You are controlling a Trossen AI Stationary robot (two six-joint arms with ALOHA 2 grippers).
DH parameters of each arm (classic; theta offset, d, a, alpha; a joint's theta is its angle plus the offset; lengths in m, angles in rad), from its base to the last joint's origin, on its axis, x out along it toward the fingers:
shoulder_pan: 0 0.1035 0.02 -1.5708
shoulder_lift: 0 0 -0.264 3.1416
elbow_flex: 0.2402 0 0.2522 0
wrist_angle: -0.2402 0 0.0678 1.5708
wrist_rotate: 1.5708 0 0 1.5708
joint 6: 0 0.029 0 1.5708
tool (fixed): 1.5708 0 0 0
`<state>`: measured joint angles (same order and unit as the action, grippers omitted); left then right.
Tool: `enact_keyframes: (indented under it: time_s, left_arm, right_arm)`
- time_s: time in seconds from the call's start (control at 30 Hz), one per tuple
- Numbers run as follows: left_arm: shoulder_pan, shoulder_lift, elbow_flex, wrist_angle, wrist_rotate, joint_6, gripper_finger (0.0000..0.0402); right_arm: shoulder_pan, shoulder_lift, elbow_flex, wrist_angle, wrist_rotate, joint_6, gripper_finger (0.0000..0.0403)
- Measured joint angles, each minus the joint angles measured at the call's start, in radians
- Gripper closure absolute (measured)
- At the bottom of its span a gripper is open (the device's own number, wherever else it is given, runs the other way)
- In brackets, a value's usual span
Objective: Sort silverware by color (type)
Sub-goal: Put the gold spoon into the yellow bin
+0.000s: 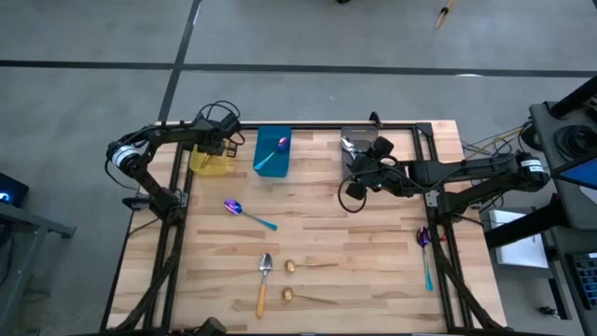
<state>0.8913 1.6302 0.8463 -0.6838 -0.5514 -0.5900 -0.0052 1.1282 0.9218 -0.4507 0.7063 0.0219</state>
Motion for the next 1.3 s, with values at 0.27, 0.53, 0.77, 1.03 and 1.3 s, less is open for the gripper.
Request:
enact_keyframes:
  time_s: [0.27, 0.53, 0.77, 1.03, 1.3]
  left_arm:
    - [0.0, 0.0, 0.0, 0.0, 0.001, 0.0, 0.0325]
    - [0.0, 0.0, 0.0, 0.0, 0.002, -0.001, 0.0325]
    - [-0.001, 0.025, 0.004, 0.004, 0.003, -0.007, 0.0325]
    - [0.0, 0.037, 0.013, -0.005, 0.002, -0.023, 0.0325]
    - [0.0, 0.038, 0.012, -0.006, 0.002, -0.022, 0.0353]
  right_arm:
    - [0.0, 0.0, 0.0, 0.0, 0.0, 0.0, 0.0216]
    - [0.0, 0.0, 0.0, 0.0, 0.0, 0.0, 0.0216]
    - [0.0, 0.0, 0.0, -0.001, 0.0, 0.0, 0.0216]
    - [0.0, 0.0, 0.0, -0.001, 0.0, -0.006, 0.0216]
    - [0.0, 0.0, 0.0, -0.001, 0.0, -0.007, 0.0216]
